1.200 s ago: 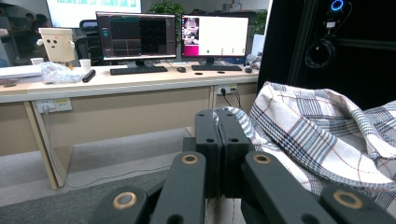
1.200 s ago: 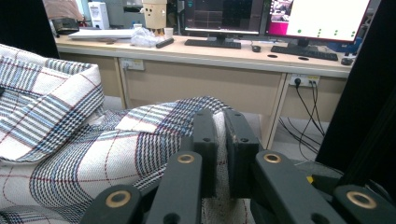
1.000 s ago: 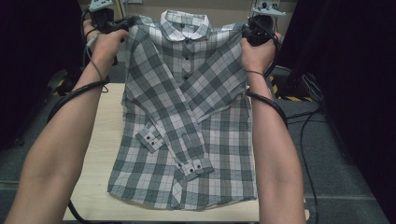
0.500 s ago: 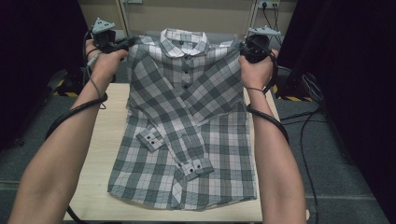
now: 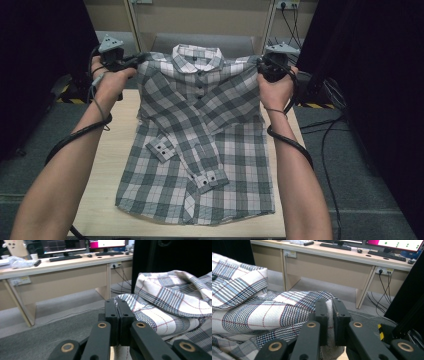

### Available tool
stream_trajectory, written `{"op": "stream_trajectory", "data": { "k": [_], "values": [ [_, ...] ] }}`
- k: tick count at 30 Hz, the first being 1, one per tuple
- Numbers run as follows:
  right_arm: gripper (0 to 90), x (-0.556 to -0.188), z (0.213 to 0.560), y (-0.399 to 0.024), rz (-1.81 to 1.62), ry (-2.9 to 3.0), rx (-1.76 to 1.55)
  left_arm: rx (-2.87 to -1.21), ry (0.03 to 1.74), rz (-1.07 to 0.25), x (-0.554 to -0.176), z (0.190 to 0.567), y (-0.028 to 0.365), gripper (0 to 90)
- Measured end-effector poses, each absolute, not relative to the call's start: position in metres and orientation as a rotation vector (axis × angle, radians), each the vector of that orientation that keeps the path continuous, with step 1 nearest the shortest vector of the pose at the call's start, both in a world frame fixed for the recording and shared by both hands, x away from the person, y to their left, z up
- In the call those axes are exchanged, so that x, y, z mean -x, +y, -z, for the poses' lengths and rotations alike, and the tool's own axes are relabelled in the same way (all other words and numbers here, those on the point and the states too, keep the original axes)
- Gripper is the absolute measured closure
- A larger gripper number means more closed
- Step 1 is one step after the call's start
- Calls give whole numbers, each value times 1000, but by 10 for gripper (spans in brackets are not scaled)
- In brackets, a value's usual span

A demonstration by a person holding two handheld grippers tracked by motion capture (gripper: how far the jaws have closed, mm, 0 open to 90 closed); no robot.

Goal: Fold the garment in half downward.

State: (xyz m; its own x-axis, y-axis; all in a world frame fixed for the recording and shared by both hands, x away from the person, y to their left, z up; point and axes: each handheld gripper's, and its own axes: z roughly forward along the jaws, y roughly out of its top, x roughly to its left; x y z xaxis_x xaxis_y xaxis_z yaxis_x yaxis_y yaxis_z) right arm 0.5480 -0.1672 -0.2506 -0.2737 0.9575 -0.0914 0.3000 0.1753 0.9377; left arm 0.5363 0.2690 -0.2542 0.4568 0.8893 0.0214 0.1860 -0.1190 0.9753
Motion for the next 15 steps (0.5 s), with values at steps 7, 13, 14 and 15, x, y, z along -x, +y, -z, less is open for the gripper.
{"op": "stream_trajectory", "data": {
  "k": [7,13,14,15],
  "values": [
    [846,-536,260,-177,-1133,1715,-1196,-1612,913,-770,-528,263,272,880],
    [846,-526,264,-179,-1152,1722,-1167,-1612,892,-761,-521,267,277,881],
    [846,-525,265,-179,-1150,1726,-1163,-1616,889,-757,-520,268,278,881],
    [846,-524,266,-178,-1148,1730,-1158,-1622,884,-756,-519,269,278,881]
  ]
}}
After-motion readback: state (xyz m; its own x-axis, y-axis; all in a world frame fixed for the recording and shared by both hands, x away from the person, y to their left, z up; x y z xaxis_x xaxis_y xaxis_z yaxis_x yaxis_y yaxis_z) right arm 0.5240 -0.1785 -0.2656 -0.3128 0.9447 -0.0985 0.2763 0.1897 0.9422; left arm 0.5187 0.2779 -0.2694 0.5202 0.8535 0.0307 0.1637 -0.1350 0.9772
